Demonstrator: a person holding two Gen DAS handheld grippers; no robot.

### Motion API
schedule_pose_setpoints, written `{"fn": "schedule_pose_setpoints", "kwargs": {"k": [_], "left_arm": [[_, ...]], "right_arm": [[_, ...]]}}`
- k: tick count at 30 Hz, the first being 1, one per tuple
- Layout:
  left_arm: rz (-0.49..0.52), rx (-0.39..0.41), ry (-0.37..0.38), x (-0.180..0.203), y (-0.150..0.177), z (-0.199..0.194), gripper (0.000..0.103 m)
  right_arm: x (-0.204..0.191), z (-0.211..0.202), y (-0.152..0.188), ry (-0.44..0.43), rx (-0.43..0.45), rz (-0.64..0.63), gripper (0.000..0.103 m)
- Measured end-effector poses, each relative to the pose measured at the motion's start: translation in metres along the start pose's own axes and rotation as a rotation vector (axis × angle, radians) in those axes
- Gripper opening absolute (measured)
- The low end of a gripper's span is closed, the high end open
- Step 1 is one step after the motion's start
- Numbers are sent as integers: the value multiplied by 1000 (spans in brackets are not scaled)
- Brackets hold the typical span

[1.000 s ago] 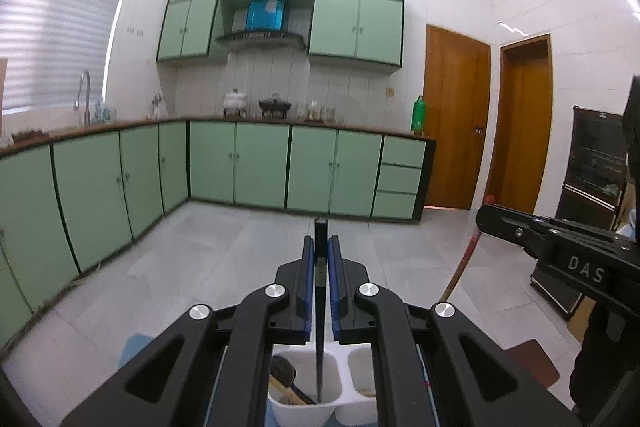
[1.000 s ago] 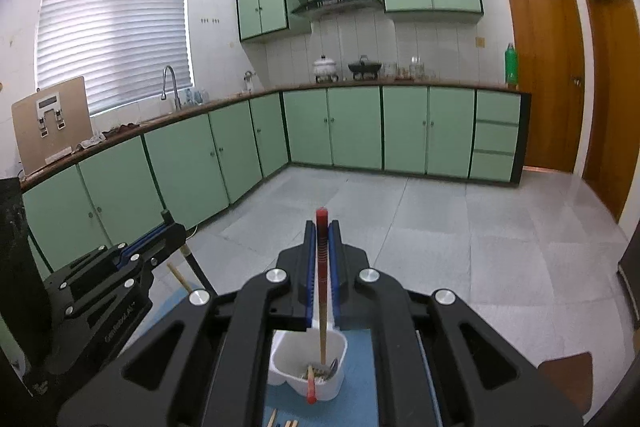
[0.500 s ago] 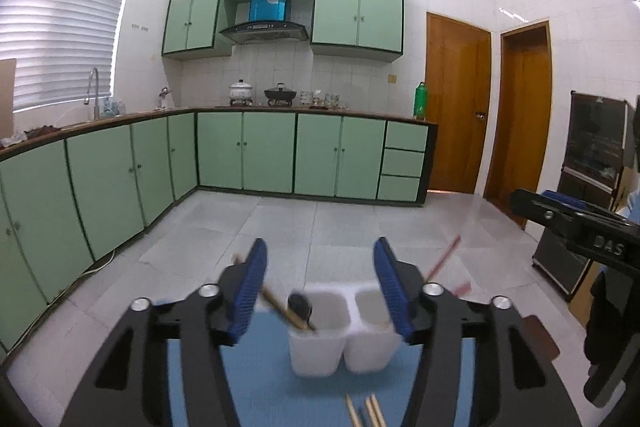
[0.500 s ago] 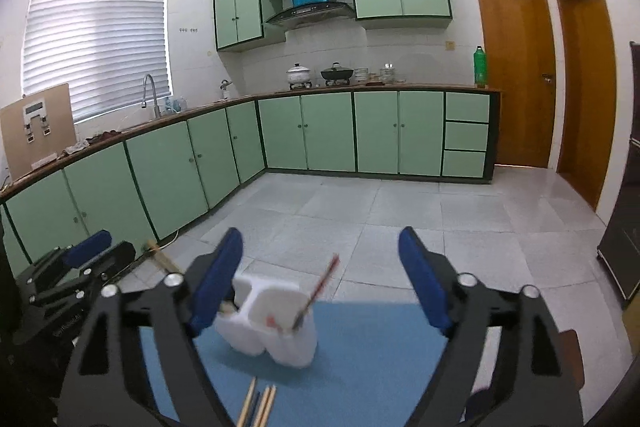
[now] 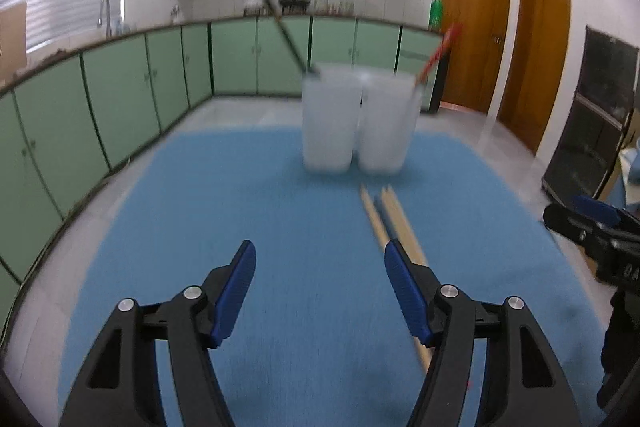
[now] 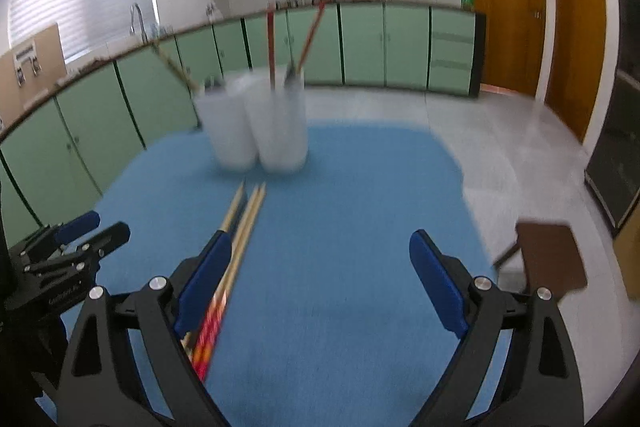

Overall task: Organize utensils
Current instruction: 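Move both open tools back down to the chopsticks on the table, then grasp a red-patterned chopstick with the right tool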

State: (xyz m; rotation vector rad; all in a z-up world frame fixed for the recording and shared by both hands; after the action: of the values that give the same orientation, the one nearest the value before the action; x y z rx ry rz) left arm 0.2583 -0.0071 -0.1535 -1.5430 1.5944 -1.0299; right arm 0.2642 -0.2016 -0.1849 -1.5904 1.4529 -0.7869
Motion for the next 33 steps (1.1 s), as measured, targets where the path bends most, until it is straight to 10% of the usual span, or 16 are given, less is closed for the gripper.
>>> {"fn": "schedule_pose_setpoints", "kwargs": {"k": [11, 33], "left_arm": [[2, -102, -17, 1, 47, -2, 66], [-38, -196, -44, -10, 72, 5, 66]], "right_arm": [[-45, 4, 71, -43, -148, -34, 81], [-75, 14, 84, -78, -226, -114, 47]]}}
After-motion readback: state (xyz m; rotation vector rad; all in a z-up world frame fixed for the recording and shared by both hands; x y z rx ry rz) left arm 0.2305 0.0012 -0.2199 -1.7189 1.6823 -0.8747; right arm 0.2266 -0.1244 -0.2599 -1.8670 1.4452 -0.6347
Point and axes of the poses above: each gripper's, at about its wrist camera, not at the fingertips, and z roughly the way its jaws point, x to its right, y to its underside, the point moved 10 cm from there along z, roughly the way its jaws point, and after that the axes turned 11 degrees about x, right-handed, at the moved point
